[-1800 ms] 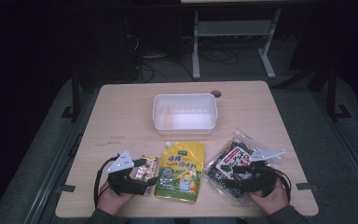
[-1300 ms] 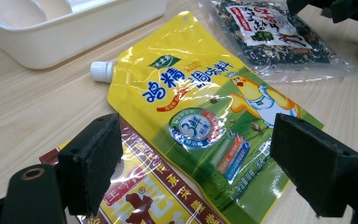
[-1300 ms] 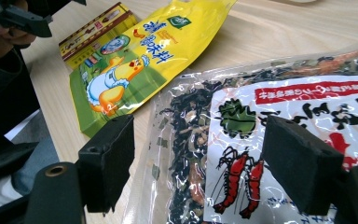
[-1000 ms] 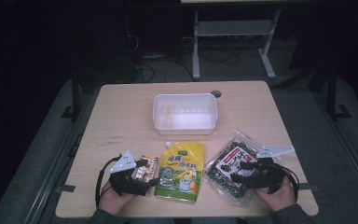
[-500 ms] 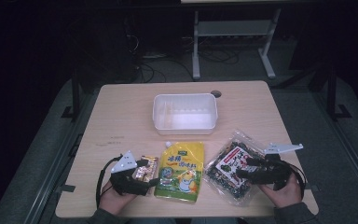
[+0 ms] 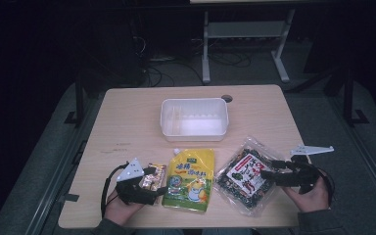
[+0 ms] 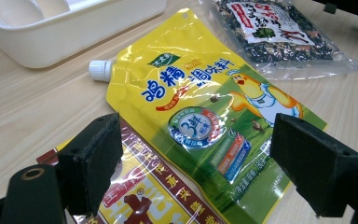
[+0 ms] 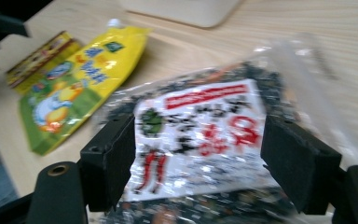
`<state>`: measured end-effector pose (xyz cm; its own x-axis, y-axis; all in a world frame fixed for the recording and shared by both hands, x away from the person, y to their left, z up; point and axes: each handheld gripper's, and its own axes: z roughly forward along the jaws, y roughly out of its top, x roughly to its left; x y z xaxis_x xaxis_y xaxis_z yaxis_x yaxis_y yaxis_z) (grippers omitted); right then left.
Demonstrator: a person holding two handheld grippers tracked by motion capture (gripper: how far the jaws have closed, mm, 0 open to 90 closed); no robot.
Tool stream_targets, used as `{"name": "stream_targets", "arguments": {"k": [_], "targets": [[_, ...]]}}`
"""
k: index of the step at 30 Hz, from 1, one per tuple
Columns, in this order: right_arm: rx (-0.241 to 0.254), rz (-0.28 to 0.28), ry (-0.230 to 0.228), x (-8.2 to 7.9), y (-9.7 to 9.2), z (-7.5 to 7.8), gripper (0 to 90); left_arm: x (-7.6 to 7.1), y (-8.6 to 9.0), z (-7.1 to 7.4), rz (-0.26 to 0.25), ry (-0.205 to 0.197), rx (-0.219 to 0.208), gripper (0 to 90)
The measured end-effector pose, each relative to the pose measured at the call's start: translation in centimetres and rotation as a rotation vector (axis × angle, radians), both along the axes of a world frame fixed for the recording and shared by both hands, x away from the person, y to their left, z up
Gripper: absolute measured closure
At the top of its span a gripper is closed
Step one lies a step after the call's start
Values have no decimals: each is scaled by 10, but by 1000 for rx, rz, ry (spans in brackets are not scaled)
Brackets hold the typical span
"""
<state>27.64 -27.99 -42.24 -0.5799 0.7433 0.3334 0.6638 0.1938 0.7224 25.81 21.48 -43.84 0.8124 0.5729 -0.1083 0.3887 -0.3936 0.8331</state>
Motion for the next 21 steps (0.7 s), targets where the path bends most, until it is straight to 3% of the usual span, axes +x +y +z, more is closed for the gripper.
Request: {"name": "stream_targets", "arguments": {"k": [4,9,16,21], "targets": [[-13,-71,9,6,-20,0,264,0,0,0,2,2,-1,165],[-47,-158,51,15,-41,-7,277,0,-2,-2,-2,7,4,165],[-42,-237,72,19,-64,-9,288,1,-2,-2,1,8,6,165],[-32,-287,116,21,-77,-19,314,0,-2,-2,2,7,9,166]]}}
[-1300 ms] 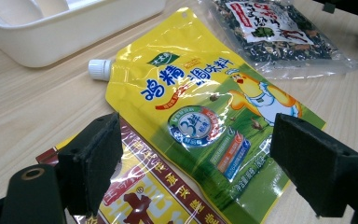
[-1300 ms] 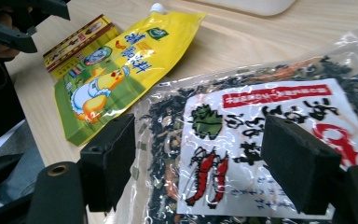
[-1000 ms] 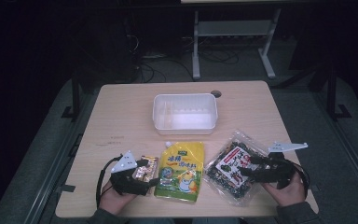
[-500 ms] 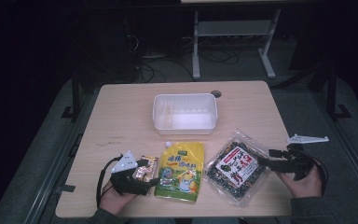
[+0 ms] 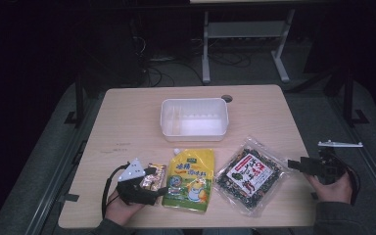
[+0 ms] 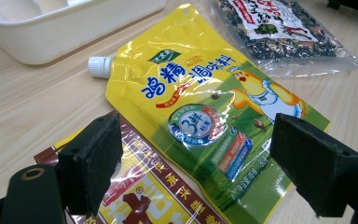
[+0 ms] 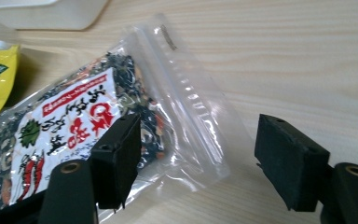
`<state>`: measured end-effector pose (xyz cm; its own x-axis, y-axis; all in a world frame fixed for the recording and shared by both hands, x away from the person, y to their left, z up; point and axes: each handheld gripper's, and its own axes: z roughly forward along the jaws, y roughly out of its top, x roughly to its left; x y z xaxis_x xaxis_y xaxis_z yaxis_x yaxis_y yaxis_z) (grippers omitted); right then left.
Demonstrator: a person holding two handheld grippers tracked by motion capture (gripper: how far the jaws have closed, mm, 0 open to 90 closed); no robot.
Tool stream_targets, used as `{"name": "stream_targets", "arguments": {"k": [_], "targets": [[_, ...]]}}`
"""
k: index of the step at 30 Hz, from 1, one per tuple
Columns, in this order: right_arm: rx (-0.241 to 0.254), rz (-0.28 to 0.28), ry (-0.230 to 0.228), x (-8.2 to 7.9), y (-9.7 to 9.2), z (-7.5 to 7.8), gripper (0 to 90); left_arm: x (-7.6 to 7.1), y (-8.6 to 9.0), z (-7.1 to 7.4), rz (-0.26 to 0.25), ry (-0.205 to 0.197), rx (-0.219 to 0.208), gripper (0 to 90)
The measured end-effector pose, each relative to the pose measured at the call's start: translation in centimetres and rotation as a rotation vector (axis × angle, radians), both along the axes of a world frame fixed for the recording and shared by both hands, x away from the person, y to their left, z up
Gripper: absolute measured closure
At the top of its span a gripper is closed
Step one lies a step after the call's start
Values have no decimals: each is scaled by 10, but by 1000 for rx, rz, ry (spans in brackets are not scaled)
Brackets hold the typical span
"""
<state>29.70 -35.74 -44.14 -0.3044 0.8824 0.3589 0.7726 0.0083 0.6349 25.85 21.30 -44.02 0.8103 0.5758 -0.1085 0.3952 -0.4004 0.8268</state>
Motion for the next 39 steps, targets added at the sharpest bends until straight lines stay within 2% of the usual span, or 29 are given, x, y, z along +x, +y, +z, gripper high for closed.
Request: {"name": "stream_targets", "arguments": {"k": [5,11,21,26,31,35,39], "targets": [[3,-19,30,2,-3,-7,371,0,-1,0,-2,1,5,166],[2,-42,71,5,-4,-16,486,0,-1,-1,-2,1,11,166],[2,-49,79,9,-6,-20,614,1,-1,-1,0,4,13,166],[-5,-47,101,11,-4,-22,685,0,-1,-1,-1,3,16,166],[-6,-46,95,11,-4,-22,724,1,-1,-1,0,3,20,166],[-2,-48,93,10,-5,-22,800,0,-1,-1,-2,2,23,166],[6,-50,93,10,-6,-22,838,0,-1,-1,0,1,21,167]]}}
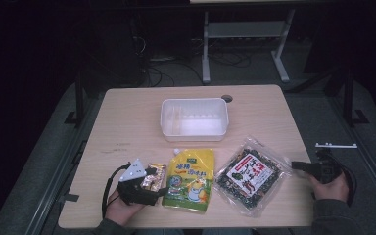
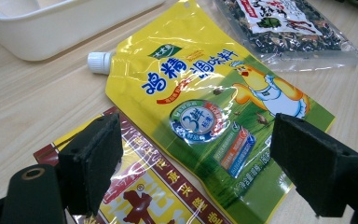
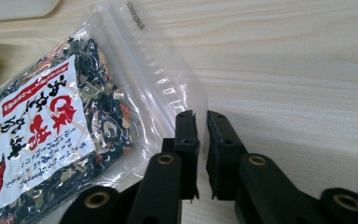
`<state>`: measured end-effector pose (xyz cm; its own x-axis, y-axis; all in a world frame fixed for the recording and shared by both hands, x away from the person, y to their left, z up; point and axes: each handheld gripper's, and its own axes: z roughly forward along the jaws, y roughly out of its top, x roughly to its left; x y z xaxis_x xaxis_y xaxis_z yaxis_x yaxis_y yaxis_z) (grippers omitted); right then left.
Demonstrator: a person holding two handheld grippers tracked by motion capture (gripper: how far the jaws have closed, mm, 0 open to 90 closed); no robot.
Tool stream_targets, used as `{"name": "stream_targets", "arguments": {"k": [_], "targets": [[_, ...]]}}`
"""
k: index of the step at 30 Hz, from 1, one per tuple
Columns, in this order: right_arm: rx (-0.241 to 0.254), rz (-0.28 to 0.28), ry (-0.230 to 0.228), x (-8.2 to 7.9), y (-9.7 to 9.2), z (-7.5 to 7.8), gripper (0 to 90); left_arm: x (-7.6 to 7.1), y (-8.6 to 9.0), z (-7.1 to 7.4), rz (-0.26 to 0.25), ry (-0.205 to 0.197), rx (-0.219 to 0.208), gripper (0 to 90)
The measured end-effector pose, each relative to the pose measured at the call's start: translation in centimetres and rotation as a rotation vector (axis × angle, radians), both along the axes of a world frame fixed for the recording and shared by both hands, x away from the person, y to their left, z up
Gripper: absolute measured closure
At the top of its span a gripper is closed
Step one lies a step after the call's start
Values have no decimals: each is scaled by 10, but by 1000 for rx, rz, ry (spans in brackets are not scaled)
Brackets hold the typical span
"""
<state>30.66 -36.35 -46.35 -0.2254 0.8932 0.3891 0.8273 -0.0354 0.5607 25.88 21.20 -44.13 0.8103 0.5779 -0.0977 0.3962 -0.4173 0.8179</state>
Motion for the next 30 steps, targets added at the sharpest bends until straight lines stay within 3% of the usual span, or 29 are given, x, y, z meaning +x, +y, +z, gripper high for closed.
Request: {"name": "stream_targets", "arguments": {"k": [6,16,20,30], "targets": [[10,-5,-16,-2,-2,3,893,0,0,0,1,3,1,166],[-13,14,-63,-8,1,20,897,2,-9,3,-25,33,-22,172],[-22,38,-118,-13,4,42,898,4,-24,8,-58,40,-18,173],[-25,85,-195,-18,9,80,898,16,-70,14,-149,63,5,174]]}}
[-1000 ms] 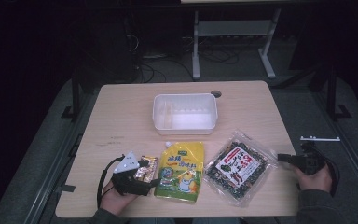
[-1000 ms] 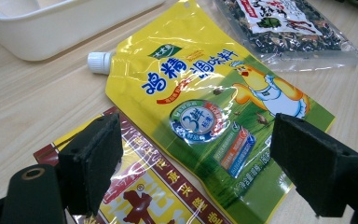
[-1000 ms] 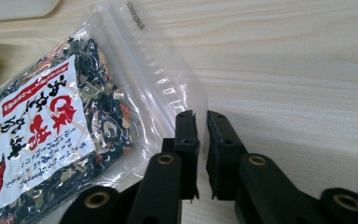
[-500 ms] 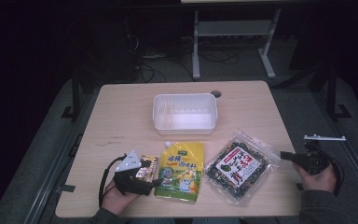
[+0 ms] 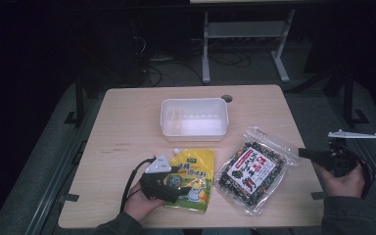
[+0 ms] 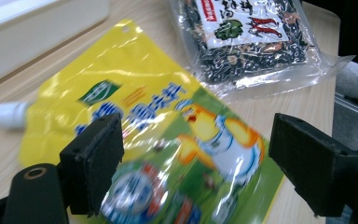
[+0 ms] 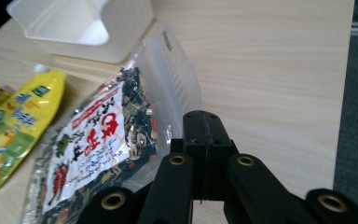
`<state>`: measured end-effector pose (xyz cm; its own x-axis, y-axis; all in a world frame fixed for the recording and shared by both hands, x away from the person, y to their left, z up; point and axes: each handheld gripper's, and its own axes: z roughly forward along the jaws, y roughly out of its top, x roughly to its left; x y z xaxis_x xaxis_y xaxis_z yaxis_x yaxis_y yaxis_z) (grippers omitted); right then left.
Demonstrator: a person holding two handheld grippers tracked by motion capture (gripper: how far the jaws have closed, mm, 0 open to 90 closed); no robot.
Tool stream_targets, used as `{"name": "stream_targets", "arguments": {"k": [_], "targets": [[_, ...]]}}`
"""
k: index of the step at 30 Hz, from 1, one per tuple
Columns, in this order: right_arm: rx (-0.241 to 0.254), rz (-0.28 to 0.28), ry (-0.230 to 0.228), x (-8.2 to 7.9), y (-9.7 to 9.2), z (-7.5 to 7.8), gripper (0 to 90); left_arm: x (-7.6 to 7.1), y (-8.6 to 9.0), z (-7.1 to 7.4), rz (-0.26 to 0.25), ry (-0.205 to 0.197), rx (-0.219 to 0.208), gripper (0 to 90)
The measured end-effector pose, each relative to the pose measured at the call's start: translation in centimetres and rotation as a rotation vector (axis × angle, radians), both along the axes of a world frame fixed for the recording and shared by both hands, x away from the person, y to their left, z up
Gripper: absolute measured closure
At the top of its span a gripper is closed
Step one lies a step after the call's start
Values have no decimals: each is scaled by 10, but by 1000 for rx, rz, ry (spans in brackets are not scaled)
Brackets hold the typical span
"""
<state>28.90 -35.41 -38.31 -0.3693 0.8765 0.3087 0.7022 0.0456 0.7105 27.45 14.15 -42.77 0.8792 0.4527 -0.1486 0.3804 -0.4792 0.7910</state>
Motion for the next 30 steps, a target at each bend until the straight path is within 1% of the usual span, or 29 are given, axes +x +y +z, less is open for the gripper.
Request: {"name": "stream_targets", "arguments": {"k": [1,2,3,4,5,6,7,8,9,10,11,12,15,18,19,20,21,22,23,25,26,30], "targets": [[-1,5,-18,-2,0,10,898,3,-9,1,-12,2,8,174],[-1,5,-18,-2,0,10,898,3,-9,1,-12,2,8,173],[-3,8,-23,-3,1,14,898,6,-15,2,-24,6,8,173],[-8,15,-36,-5,2,20,898,8,-20,2,-33,9,4,174],[-12,28,-57,-7,4,31,898,12,-29,3,-49,16,10,177],[-12,28,-57,-7,4,31,898,12,-29,3,-49,16,10,177],[-18,43,-75,-10,7,41,898,17,-38,3,-61,20,9,178],[-19,48,-82,-11,8,44,898,19,-43,3,-65,28,1,180],[-19,48,-82,-11,8,44,898,19,-43,3,-65,28,1,183],[-22,57,-92,-13,9,49,898,23,-48,3,-72,35,2,183],[-23,74,-114,-16,13,59,898,26,-52,3,-76,36,4,187],[-23,74,-114,-16,13,59,898,28,-55,3,-79,43,1,187],[-30,101,-138,-20,19,71,898,39,-69,1,-103,61,9,196],[-35,123,-160,-24,25,79,898,50,-81,-3,-123,90,-2,207],[-37,135,-168,-26,29,84,898,56,-86,-6,-139,111,-11,220],[-37,140,-172,-26,30,85,898,56,-86,-6,-139,111,-11,226],[-37,146,-176,-27,31,87,898,62,-92,-8,-144,125,1,227],[-37,150,-181,-28,32,88,898,65,-94,-10,-147,138,-5,232],[-37,150,-181,-28,32,88,898,65,-94,-10,-147,138,-5,240],[-34,164,-186,-30,35,90,898,73,-99,-14,-166,166,-8,258],[-33,169,-188,-30,36,91,898,73,-99,-14,-166,166,-8,265],[-21,183,-193,-29,37,92,898,82,-106,-19,-205,230,-32,288]]}}
